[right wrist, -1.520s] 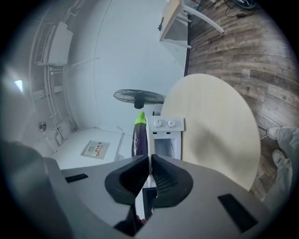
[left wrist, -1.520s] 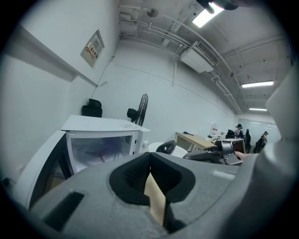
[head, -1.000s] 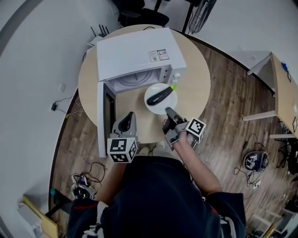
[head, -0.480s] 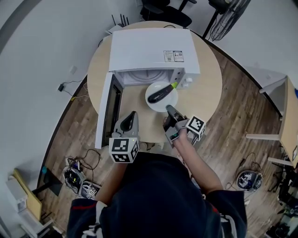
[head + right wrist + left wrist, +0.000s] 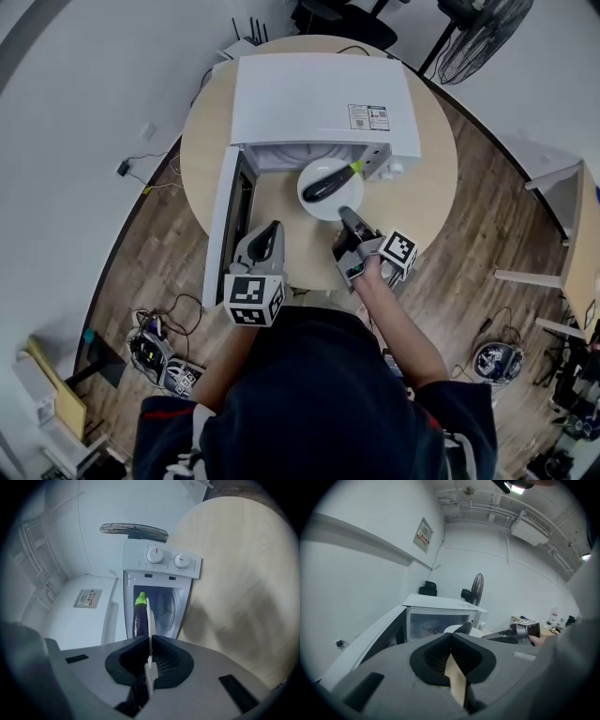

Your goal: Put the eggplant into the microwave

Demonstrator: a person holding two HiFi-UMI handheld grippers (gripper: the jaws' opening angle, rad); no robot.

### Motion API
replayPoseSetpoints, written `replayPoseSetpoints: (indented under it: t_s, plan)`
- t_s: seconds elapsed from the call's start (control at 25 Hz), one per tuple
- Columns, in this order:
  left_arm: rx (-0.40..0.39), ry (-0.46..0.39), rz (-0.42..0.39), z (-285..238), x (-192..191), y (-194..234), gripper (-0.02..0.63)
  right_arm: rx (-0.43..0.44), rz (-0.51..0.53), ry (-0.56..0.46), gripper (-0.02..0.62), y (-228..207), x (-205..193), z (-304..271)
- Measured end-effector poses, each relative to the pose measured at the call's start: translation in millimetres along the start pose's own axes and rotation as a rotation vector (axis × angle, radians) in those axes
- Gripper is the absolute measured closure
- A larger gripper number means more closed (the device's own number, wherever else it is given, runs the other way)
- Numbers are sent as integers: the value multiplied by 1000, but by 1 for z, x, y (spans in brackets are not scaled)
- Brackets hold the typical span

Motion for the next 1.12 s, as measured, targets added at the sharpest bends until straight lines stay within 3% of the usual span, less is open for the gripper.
replayPoseSetpoints:
  t_s: [0.36,1.12]
  plan:
    - [-43,43,8,-10,-7,14,589,-25,-17,-20,572,-14,-1,-43]
    - [-28,94,54,-21,-17,39,589,-97,-13,1,574,-46,14,-115]
Point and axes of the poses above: the fingertips, and each gripper's own axes: z backward along the fingers, y to its left, x out of its top, the point moved 2 cm from there along z, backward along the fingers, and after that the axes turned 12 degrees about -x, right-handed, at the moved point
